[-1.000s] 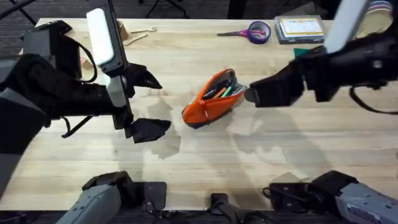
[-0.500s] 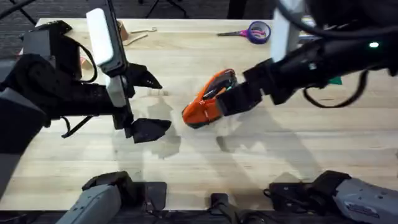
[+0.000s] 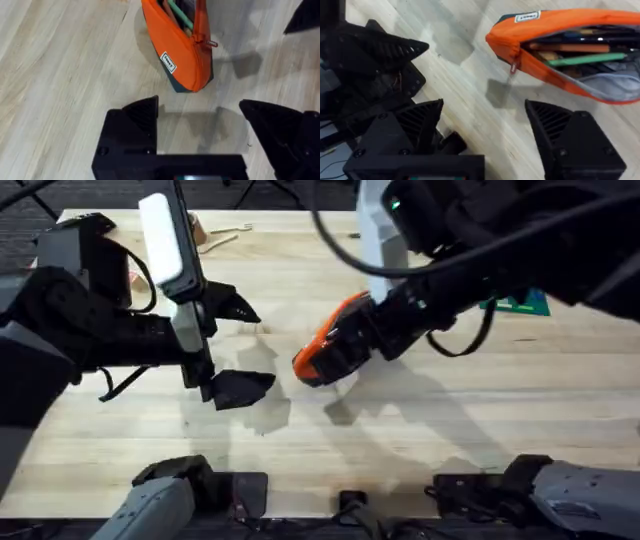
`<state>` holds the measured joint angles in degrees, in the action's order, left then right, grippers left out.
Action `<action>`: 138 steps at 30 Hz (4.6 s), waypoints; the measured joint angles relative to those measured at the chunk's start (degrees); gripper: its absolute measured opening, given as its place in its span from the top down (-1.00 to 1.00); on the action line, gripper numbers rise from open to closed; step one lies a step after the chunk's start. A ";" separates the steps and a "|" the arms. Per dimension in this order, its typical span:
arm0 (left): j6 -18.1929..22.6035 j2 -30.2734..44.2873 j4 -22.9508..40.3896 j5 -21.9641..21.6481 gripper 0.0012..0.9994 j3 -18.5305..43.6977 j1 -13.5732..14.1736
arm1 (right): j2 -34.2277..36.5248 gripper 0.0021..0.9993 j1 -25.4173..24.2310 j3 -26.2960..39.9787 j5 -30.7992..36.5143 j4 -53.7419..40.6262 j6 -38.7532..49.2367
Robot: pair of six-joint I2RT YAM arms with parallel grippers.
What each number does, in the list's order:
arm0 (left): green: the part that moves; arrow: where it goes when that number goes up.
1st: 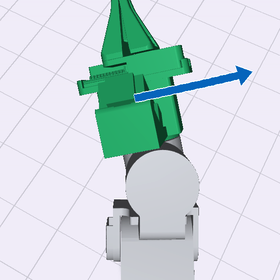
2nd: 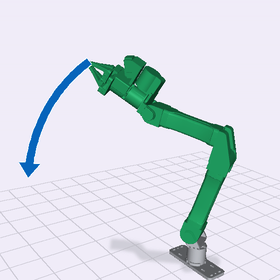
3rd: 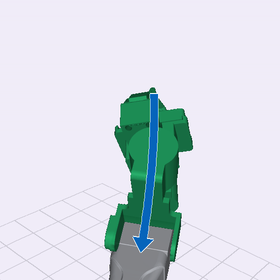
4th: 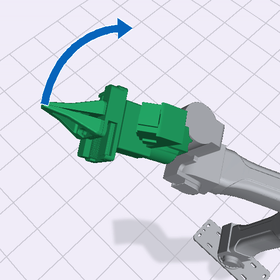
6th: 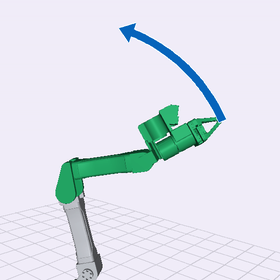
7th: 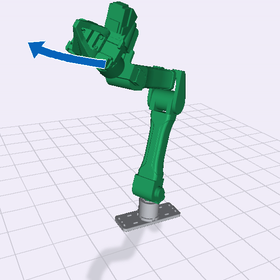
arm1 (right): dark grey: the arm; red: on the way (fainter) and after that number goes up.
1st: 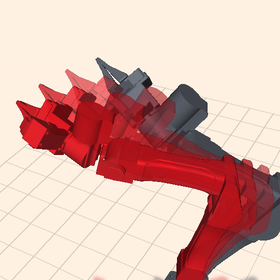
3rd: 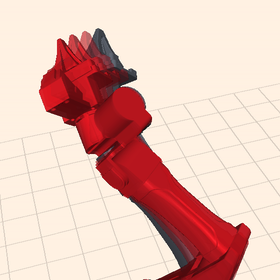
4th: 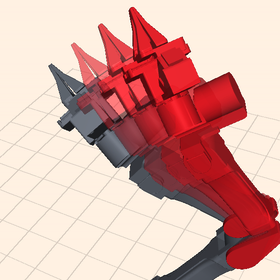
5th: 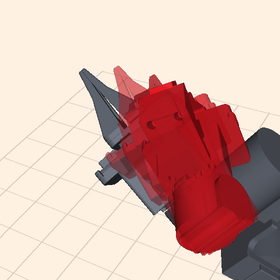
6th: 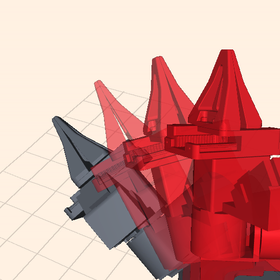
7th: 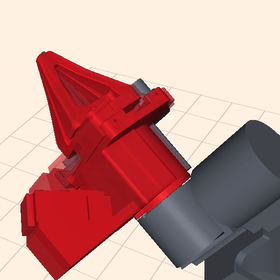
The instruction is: Unzip the bag, pick up the pens from the table one at a time and place them inside, then zip the bag closed.
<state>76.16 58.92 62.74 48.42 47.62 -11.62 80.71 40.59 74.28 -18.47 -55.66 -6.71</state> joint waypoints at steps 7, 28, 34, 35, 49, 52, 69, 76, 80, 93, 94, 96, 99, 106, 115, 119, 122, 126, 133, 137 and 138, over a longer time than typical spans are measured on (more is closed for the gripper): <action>0.00 0.00 0.00 0.00 -0.99 0.00 0.00 | 1.66 -1.00 4.24 0.00 4.13 3.32 -3.52; 0.02 0.00 0.70 0.00 -0.99 0.00 0.00 | 1.99 -1.00 10.18 -7.71 20.56 12.98 -26.16; 0.02 0.01 0.70 0.00 -0.99 0.00 0.00 | 1.98 -1.00 10.19 -10.87 21.96 18.42 -27.84; 0.02 0.00 0.70 0.00 -0.99 0.00 0.00 | 1.98 -1.00 10.19 -11.44 22.08 19.16 -27.89; 0.02 0.00 0.70 0.00 -0.99 0.00 0.00 | 5.73 -0.22 10.19 -12.89 25.11 23.02 -28.72; 0.02 0.01 0.70 0.00 -0.99 0.00 0.00 | 5.72 0.07 10.19 -12.94 25.34 23.18 -28.89; 0.02 0.02 0.70 0.00 -0.99 0.00 0.00 | 5.73 0.32 10.19 -12.96 25.36 25.90 -28.92; 0.02 0.00 0.70 0.00 -0.99 0.00 0.00 | 5.73 0.37 10.19 -12.96 25.36 26.18 -28.92; 0.02 0.00 0.70 0.00 -0.99 0.00 0.00 | 6.23 0.55 10.19 -12.96 25.36 26.54 -28.94; 0.02 0.00 0.70 0.00 -0.99 0.00 0.00 | 7.41 0.94 10.24 -12.96 25.30 27.17 -28.79; 0.04 0.00 0.70 0.00 -0.99 0.00 0.00 | 7.41 0.94 10.24 -12.96 25.30 27.17 -28.64; 0.04 0.02 0.70 0.00 -0.99 0.00 0.00 | 7.30 0.94 10.24 -12.96 25.29 27.14 -28.42; 0.02 0.02 0.70 0.00 -0.99 0.00 0.00 | 6.43 0.94 10.24 -12.96 25.25 26.97 -28.16; 0.04 0.02 0.70 0.00 -0.99 0.00 0.00 | 2.81 0.94 10.24 -12.96 25.10 26.79 -27.98; 0.04 0.02 0.87 0.04 -0.99 0.00 0.00 | -1.19 0.94 10.24 -13.18 25.12 26.34 -27.98; 0.02 0.02 0.96 0.04 -0.99 -0.03 0.00 | -1.35 0.94 10.24 -13.31 25.12 26.34 -27.98; 0.04 0.07 0.94 0.42 -0.99 -0.62 0.00 | -1.35 0.94 10.24 -13.33 25.12 26.49 -27.98; 0.15 1.98 0.52 2.47 -0.99 -1.69 0.00 | -1.35 0.94 10.24 -13.35 25.12 26.76 -27.98; 0.16 8.51 -1.33 6.41 -0.99 -2.43 0.00 | -1.35 0.94 10.24 -13.40 25.14 27.38 -27.98; 0.17 12.68 -3.13 8.53 -0.99 -2.45 0.00 | -1.35 0.94 10.24 -13.40 25.12 27.38 -27.98; 0.15 13.65 -3.74 9.08 -0.99 -2.45 0.04 | -1.35 0.94 10.24 -13.40 25.14 27.38 -27.98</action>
<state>76.31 72.57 59.00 57.50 45.17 -11.58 79.35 50.83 60.88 6.68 -28.27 -34.70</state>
